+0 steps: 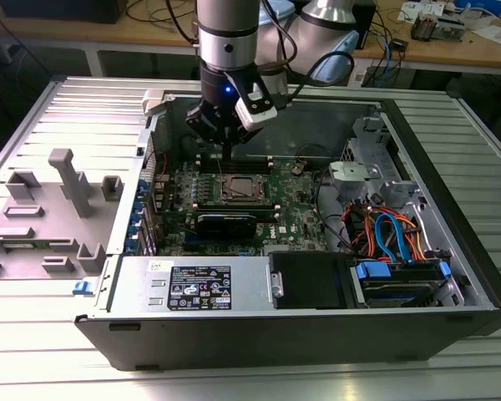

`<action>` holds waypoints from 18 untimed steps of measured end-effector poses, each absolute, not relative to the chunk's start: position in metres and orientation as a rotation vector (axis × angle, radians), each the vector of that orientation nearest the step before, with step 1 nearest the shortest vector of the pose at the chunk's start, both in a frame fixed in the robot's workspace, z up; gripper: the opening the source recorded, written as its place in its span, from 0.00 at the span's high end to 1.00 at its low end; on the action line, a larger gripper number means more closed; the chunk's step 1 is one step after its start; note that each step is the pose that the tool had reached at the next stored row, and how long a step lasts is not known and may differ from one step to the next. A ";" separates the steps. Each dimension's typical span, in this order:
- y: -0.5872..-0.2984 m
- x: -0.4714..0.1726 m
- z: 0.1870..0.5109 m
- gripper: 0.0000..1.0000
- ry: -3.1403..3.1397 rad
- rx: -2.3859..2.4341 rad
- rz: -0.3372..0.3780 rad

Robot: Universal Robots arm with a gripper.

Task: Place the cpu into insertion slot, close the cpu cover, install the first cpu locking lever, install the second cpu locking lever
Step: 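Install the first cpu locking lever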

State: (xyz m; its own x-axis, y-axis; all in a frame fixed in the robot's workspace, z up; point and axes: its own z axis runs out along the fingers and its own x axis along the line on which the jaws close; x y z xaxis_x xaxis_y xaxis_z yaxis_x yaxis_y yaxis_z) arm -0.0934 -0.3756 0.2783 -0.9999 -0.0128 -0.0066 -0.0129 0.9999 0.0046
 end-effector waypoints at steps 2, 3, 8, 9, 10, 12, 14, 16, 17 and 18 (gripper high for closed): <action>-0.376 -0.094 0.278 0.89 3.135 -0.021 0.007; -0.376 -0.094 0.278 0.89 3.135 -0.021 0.007; -0.376 -0.094 0.278 0.89 3.135 -0.021 0.007; -0.376 -0.094 0.278 0.89 3.135 -0.021 0.007; -0.376 -0.094 0.278 0.89 3.135 -0.027 0.007; -0.375 -0.094 0.278 0.89 3.135 -0.053 0.007; -0.375 -0.096 0.277 0.89 3.134 -0.065 0.008; -0.375 -0.099 0.277 0.89 3.133 -0.067 0.008; -0.375 -0.101 0.277 0.89 3.133 -0.068 0.008; -0.375 -0.104 0.277 0.89 3.133 -0.071 0.008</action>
State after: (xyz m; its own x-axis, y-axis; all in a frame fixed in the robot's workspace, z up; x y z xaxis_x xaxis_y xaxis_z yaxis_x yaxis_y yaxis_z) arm -0.1039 -0.3751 0.2768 -0.9989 -0.0453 -0.0076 -0.0453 0.9990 0.0049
